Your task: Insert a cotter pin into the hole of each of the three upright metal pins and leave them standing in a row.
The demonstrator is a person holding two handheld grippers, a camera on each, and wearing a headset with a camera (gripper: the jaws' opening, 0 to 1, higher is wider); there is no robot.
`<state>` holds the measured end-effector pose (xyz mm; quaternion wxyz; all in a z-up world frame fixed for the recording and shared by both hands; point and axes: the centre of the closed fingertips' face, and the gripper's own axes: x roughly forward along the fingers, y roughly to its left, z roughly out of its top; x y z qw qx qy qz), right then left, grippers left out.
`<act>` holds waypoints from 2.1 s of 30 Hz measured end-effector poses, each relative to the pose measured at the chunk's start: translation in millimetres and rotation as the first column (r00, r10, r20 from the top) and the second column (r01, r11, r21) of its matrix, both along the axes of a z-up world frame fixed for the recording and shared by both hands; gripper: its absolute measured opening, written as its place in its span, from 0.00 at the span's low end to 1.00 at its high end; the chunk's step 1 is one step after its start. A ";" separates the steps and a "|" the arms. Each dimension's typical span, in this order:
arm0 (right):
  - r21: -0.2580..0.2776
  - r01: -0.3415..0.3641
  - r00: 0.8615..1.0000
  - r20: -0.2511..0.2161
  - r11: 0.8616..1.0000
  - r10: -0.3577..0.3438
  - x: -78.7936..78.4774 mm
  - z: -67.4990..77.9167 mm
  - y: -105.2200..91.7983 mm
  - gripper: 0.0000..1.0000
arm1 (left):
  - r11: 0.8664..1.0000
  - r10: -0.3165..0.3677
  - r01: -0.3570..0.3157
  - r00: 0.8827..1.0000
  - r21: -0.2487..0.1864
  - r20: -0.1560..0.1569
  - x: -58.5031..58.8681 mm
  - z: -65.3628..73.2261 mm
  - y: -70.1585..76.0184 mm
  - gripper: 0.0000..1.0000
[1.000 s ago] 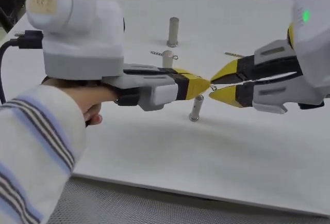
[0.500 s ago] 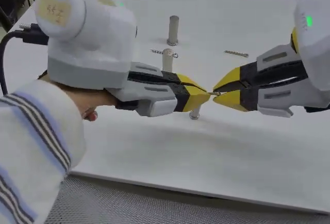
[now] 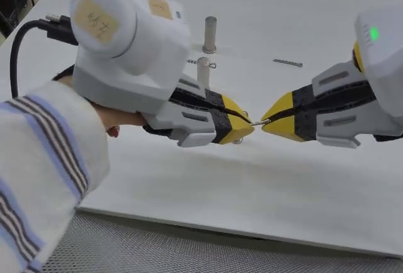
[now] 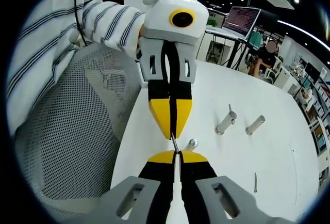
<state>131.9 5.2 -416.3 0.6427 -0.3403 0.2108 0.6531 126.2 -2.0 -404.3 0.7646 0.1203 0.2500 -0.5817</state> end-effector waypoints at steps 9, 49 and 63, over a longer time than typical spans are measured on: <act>-0.021 -0.010 1.000 -0.019 1.000 0.010 -3.3 -6.7 -2.3 0.00 | 0.992 -0.099 0.096 0.995 0.082 0.027 -2.6 -2.9 -5.8 0.00; 0.022 0.145 0.987 -0.071 0.989 -0.143 27.3 -31.6 -24.4 0.00 | 0.984 -0.076 0.058 0.992 0.167 0.101 38.5 -31.1 15.4 0.13; 0.027 0.152 0.985 -0.082 0.988 -0.149 30.9 -34.9 -20.7 0.00 | 0.979 -0.092 0.070 0.990 0.189 0.109 39.4 -33.8 13.3 0.06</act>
